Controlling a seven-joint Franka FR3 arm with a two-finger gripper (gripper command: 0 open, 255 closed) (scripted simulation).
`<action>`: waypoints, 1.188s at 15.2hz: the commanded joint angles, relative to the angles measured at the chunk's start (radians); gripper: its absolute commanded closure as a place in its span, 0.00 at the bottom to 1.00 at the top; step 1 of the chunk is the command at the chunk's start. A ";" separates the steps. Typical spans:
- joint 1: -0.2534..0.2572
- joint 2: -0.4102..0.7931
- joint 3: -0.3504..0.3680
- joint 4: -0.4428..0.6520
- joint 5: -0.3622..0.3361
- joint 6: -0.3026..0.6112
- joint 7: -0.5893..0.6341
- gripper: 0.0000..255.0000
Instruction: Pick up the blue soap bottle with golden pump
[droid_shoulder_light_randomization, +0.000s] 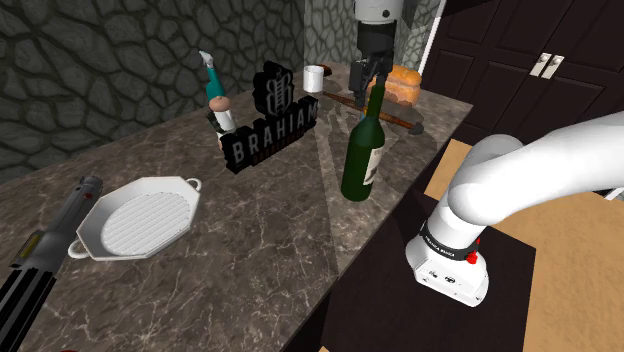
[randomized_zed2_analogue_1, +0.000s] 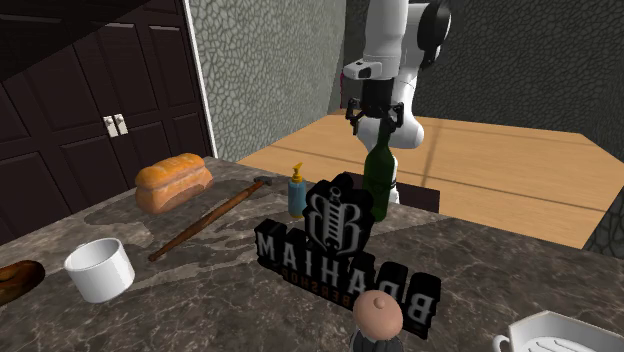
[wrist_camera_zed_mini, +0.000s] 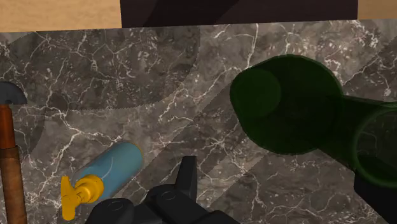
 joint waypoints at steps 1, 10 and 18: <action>0.000 0.000 0.000 0.000 0.000 0.000 0.000 0.00; -0.073 0.179 -0.170 0.036 -0.109 0.142 -0.182 0.00; -0.117 0.405 -0.308 0.150 -0.145 0.257 -0.341 0.00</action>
